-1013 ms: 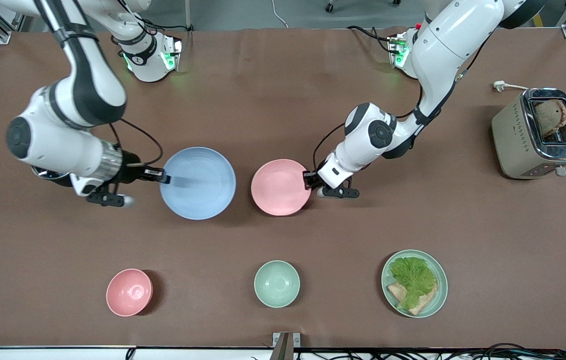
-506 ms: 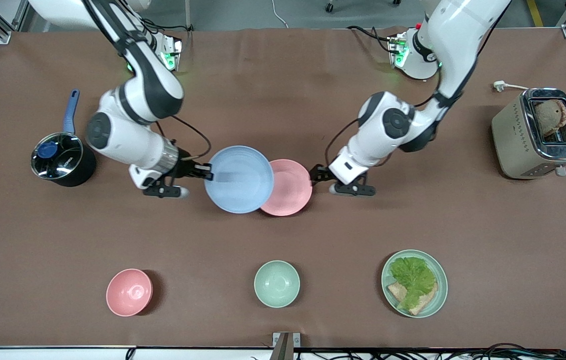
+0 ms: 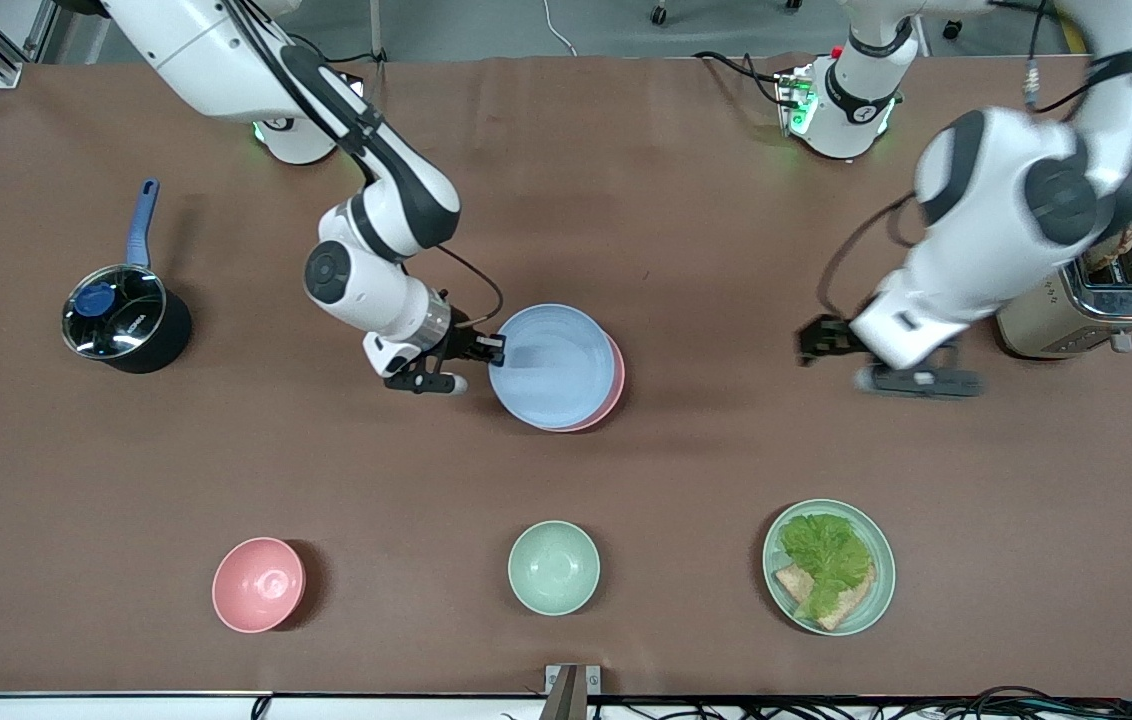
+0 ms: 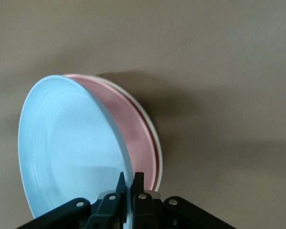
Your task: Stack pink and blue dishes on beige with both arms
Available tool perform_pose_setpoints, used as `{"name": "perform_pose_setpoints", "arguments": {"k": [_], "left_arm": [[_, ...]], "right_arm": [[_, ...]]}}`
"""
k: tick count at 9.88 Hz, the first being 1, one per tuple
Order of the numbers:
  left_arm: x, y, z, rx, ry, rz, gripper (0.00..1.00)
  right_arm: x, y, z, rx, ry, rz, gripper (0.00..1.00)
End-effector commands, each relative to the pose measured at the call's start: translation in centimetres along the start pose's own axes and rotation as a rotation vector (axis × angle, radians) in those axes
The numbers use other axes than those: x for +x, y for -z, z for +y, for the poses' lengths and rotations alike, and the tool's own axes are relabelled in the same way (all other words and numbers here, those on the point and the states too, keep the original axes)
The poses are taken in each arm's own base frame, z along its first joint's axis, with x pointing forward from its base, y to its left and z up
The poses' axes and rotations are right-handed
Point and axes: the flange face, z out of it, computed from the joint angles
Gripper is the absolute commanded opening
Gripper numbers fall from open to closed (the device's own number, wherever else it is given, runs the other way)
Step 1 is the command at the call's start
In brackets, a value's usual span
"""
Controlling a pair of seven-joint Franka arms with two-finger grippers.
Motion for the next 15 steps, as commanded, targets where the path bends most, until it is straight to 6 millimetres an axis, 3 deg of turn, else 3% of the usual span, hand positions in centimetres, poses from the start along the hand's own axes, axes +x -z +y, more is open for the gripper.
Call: {"name": "perform_pose_setpoints", "arguments": {"k": [1,3,4,5,6,7,8,10,11,13,15], "left_arm": [[1.2,4.4,-1.8,0.087,-0.013,-0.027,1.00],[-1.1,9.7,-3.2,0.103,0.011,-0.028,1.00],[-2.5,11.6,-3.9,0.111,0.025,-0.042,1.00],[-2.4,12.5,-5.7,0.100,0.061,-0.038,1.00],[-2.4,14.5,-6.5,0.073,0.073,-0.002,1.00],[-2.1,16.1,-6.8,0.066,0.080,0.017,1.00],[-2.1,17.7,-7.2,0.073,0.082,0.023,1.00],[-3.1,18.9,-7.5,0.075,0.034,-0.020,1.00],[-3.7,19.0,-9.8,0.072,0.037,-0.054,1.00],[-4.3,19.1,-11.6,0.022,0.071,-0.081,1.00],[-4.8,19.7,-11.4,0.033,0.087,-0.076,1.00]], "right_arm": [[-0.7,0.1,-1.0,-0.001,-0.010,0.008,0.03],[-0.8,-0.8,-0.7,-0.005,-0.013,-0.002,0.11],[-0.8,-0.9,-0.5,-0.008,-0.016,-0.006,0.48],[-0.7,-1.1,0.1,-0.014,-0.023,-0.011,0.83],[0.0,-0.2,0.6,-0.014,-0.035,-0.001,1.00],[0.9,1.9,0.7,-0.006,-0.035,0.033,1.00],[2.7,5.1,1.4,0.000,-0.048,0.090,1.00],[5.3,11.5,4.1,-0.092,-0.016,0.162,1.00],[6.2,15.1,6.2,-0.194,0.015,0.169,1.00],[7.5,23.5,10.2,-0.384,0.020,0.186,1.00],[8.7,32.8,12.9,-0.423,-0.073,0.226,1.00]]}}
